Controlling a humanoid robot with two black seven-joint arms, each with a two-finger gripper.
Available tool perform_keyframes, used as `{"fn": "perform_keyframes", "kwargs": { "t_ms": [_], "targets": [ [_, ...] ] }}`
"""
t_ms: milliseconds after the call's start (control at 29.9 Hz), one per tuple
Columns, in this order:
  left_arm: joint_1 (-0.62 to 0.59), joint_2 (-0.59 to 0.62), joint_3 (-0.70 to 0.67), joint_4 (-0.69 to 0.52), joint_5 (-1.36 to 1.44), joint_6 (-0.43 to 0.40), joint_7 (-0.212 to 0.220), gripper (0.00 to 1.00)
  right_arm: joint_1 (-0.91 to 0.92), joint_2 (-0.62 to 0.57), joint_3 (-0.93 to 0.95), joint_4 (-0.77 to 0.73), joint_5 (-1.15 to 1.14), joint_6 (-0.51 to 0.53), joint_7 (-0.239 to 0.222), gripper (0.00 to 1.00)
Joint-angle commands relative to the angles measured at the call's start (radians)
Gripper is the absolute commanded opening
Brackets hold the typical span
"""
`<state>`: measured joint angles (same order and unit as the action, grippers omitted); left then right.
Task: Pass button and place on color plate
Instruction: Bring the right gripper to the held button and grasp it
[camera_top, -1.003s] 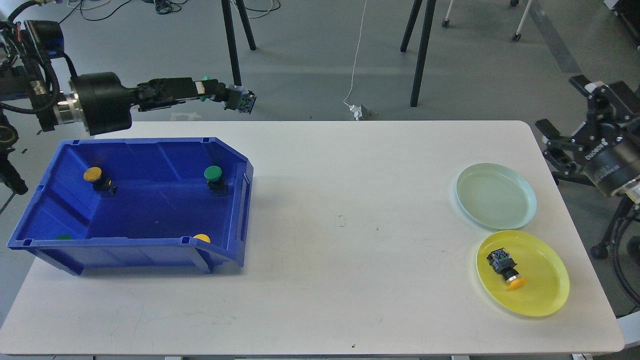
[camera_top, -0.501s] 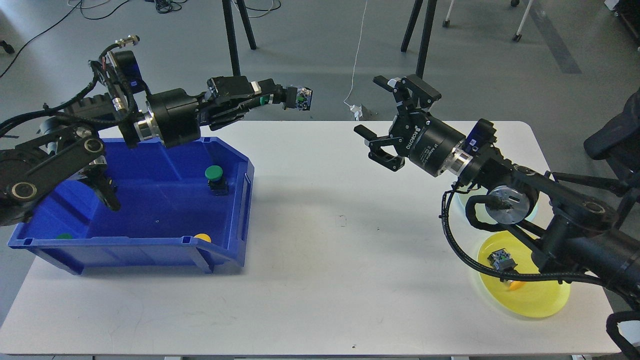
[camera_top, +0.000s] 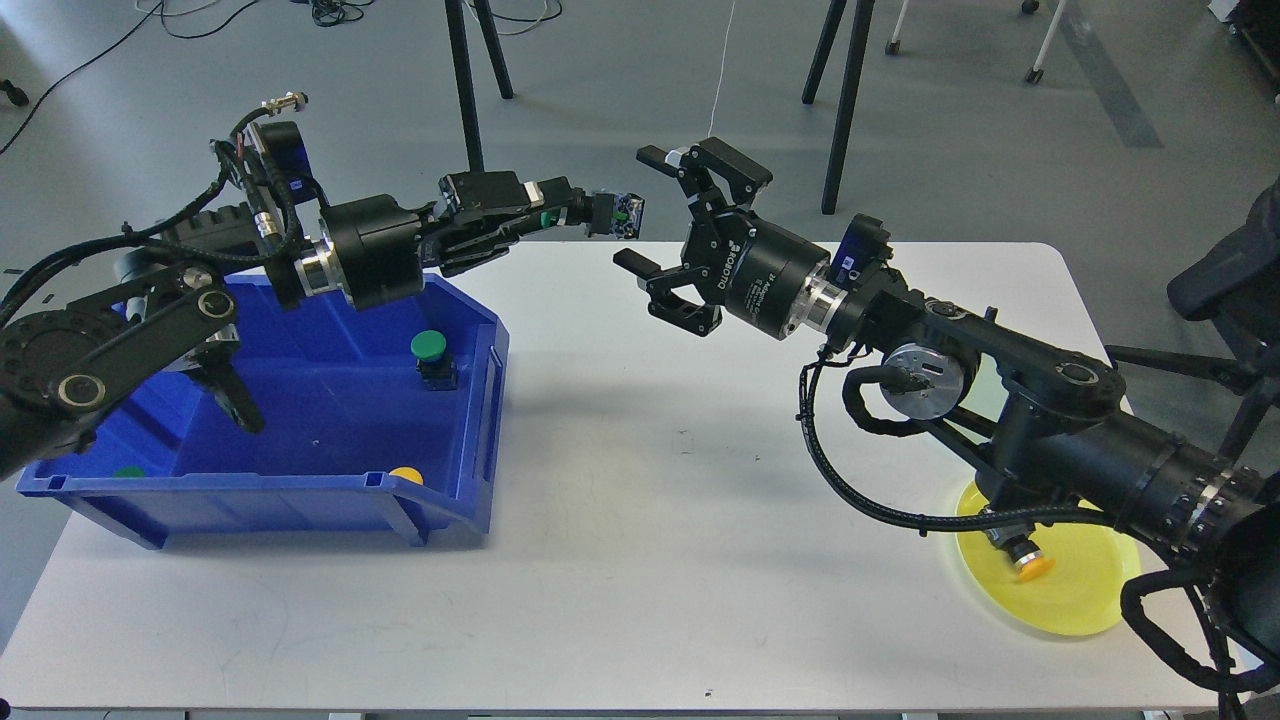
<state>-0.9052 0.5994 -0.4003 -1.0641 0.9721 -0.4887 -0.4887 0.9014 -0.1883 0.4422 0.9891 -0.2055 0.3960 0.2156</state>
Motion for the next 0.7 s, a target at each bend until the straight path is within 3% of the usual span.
{"fn": "perform_keyframes", "kwargs": {
  "t_ms": [0, 167, 468, 668],
  "targets": [
    [0.0, -0.004, 0.0, 0.01, -0.001, 0.0, 0.0, 0.12, 0.004, 0.001, 0.0, 0.0, 0.001, 0.012, -0.001, 0.99],
    [0.0, -0.012, 0.0, 0.013, -0.001, 0.0, 0.0, 0.12, 0.004, 0.009, 0.001, 0.0, 0.001, 0.0, -0.001, 0.96],
    [-0.001, -0.012, 0.0, 0.013, -0.001, 0.0, 0.0, 0.12, -0.002, 0.007, 0.001, 0.0, -0.003, -0.046, -0.002, 0.58],
    [0.0, -0.012, 0.0, 0.013, -0.001, 0.0, 0.0, 0.16, 0.001, 0.01, 0.001, -0.004, -0.012, -0.055, -0.001, 0.15]
  ]
}}
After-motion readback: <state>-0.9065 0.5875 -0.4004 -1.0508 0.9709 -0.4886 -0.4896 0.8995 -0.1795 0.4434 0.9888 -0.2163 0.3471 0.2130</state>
